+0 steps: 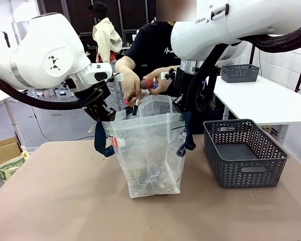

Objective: Transfer purchased items from the store into the shopping bag.
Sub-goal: Move the Reusable shopping bag to the right side of the table.

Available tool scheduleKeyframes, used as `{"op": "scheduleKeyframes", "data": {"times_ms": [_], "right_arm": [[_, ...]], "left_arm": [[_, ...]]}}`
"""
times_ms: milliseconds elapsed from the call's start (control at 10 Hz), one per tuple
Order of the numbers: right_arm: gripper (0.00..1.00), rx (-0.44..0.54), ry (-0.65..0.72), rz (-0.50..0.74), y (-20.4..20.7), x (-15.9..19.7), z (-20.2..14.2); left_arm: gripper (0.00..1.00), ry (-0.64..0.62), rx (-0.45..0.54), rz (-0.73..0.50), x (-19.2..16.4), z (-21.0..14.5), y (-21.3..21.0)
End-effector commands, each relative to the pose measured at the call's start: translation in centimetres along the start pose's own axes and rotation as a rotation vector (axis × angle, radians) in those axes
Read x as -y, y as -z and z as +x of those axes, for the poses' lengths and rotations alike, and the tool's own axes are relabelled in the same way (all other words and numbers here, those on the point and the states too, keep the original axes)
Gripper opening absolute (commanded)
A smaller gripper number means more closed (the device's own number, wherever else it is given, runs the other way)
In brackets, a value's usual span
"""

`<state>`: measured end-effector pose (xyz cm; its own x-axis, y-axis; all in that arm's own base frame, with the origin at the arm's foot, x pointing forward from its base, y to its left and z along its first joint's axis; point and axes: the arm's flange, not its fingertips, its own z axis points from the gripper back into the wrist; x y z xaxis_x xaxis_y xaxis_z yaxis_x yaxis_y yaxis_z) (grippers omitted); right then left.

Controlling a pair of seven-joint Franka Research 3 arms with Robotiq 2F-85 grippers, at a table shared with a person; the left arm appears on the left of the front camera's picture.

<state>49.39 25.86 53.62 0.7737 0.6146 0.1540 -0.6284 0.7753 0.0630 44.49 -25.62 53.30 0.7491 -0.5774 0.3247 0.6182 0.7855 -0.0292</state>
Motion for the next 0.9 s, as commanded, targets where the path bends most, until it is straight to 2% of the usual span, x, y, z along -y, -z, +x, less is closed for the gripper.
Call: {"op": "scheduleKeyframes", "data": {"times_ms": [0, 800], "right_arm": [[0.00, 0.005, 0.001, -0.003, -0.15, 0.03, 0.00], [0.00, 0.005, 0.001, -0.003, -0.15, 0.03, 0.00]], "left_arm": [[0.00, -0.010, 0.002, 0.001, -0.04, -0.03, -0.14], [0.00, -0.010, 0.002, 0.001, -0.04, -0.03, -0.14]]}}
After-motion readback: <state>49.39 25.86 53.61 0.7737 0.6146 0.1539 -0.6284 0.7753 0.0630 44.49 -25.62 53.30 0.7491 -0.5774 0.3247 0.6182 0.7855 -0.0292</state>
